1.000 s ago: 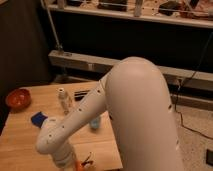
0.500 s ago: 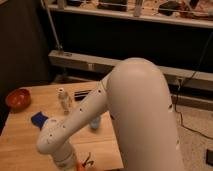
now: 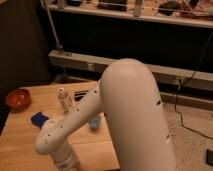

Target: Drag the pepper across the table

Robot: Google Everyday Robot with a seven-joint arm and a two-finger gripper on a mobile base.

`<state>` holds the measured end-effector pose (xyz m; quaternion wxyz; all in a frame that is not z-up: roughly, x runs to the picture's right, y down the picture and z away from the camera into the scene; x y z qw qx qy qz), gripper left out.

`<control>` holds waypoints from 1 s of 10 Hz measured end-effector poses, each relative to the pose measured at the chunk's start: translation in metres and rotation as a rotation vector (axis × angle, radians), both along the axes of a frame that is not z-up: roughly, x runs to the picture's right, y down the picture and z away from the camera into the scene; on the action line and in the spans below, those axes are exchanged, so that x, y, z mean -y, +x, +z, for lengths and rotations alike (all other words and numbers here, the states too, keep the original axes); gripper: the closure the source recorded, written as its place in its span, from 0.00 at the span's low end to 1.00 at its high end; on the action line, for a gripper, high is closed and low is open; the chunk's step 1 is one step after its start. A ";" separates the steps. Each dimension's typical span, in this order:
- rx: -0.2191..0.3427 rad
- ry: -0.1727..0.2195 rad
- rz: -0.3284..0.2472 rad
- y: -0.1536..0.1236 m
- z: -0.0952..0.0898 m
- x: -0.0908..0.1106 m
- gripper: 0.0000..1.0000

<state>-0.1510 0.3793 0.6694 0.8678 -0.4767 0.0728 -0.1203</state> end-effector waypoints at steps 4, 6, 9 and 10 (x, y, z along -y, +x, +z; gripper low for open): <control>0.009 0.099 0.083 -0.019 0.013 0.025 0.29; 0.043 0.164 0.163 -0.039 0.014 0.043 0.29; 0.047 0.169 0.170 -0.041 0.014 0.044 0.29; 0.047 0.169 0.170 -0.041 0.014 0.045 0.29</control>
